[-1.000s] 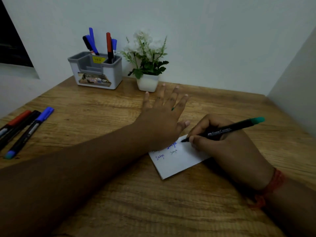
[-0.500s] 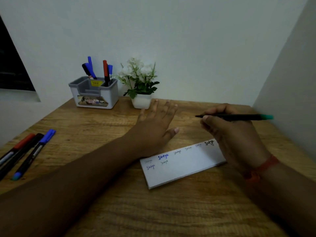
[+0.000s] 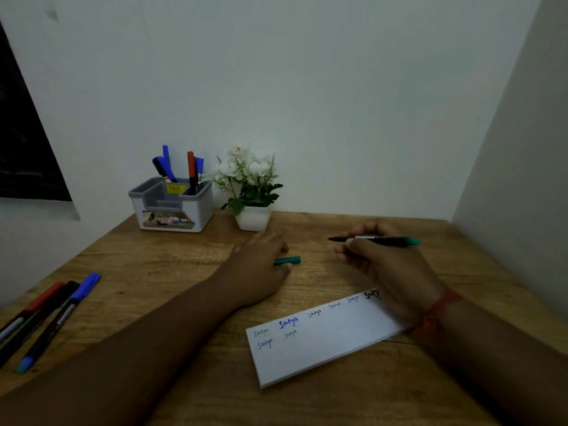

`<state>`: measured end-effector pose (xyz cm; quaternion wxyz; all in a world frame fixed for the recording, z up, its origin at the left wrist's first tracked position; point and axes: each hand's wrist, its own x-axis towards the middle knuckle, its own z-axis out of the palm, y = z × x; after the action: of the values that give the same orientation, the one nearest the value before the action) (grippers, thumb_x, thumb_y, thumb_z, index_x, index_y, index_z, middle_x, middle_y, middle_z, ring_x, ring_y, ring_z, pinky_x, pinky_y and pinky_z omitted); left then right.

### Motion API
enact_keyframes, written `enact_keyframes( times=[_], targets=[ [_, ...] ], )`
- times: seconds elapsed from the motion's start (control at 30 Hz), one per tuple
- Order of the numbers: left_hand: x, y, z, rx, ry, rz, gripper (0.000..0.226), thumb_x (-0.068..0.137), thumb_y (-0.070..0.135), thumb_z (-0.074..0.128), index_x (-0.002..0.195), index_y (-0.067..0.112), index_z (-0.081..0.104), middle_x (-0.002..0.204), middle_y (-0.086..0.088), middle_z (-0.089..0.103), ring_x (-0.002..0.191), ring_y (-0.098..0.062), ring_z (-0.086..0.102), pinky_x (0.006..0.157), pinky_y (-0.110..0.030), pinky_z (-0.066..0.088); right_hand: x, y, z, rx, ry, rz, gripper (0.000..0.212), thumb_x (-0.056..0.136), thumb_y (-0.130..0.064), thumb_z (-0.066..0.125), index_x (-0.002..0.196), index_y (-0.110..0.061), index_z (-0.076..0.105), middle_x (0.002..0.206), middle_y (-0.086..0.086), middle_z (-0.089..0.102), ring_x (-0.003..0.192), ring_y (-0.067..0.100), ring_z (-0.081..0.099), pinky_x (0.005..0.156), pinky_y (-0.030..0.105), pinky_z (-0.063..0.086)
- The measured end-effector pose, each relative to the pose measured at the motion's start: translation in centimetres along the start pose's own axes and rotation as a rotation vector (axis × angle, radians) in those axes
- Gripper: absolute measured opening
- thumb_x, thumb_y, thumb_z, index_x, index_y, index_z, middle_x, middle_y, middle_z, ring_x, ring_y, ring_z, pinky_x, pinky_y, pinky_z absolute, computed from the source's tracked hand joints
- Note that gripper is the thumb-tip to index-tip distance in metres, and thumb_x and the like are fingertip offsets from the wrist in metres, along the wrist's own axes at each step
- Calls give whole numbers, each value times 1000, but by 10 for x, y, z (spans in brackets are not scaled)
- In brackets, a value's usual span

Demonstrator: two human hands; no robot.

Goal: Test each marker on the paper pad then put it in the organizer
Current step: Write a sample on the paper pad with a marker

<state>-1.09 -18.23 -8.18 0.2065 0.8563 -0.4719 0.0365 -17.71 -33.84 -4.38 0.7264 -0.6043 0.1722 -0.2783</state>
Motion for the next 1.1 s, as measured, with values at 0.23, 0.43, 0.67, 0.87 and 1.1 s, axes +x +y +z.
enact_keyframes(
  times=[0.23, 0.43, 0.67, 0.87, 1.1],
  targets=[
    [-1, 5, -5, -99, 126, -14, 13, 95, 30, 60, 105, 28, 68, 101, 9, 55, 98, -11, 52, 86, -32, 46, -7, 4, -11, -65, -89, -9, 19, 87, 12, 64, 99, 0, 71, 99, 17, 77, 100, 29, 74, 96, 41, 54],
    [-10, 14, -11, -237, 213, 13, 18, 97, 24, 59, 111, 25, 70, 96, 7, 56, 87, -4, 52, 69, -15, 37, -13, -1, -7, -22, -111, -9, 16, 90, 8, 60, 103, 4, 69, 100, 20, 76, 98, 31, 75, 90, 38, 60],
    [-11, 22, -11, -273, 246, 65, 16, 96, 17, 60, 108, 23, 69, 91, 12, 51, 85, 4, 48, 67, -6, 32, -15, -1, -6, -55, -123, -19, 13, 91, 7, 60, 101, 4, 68, 99, 20, 76, 96, 32, 75, 91, 41, 57],
    [-12, 24, -12, -282, 246, 92, 16, 95, 17, 61, 108, 23, 69, 94, 11, 53, 87, 0, 50, 70, -9, 35, -14, 2, -5, -69, -136, -23, 14, 90, 7, 60, 102, 6, 67, 98, 19, 76, 98, 33, 74, 93, 43, 57],
    [-10, 25, -10, -319, 226, 102, 17, 95, 19, 62, 109, 26, 70, 96, 14, 53, 91, 3, 50, 72, -5, 32, -13, 5, -5, -78, -134, -46, 12, 90, 6, 63, 101, 4, 67, 98, 22, 75, 96, 35, 74, 97, 48, 54]
  ],
)
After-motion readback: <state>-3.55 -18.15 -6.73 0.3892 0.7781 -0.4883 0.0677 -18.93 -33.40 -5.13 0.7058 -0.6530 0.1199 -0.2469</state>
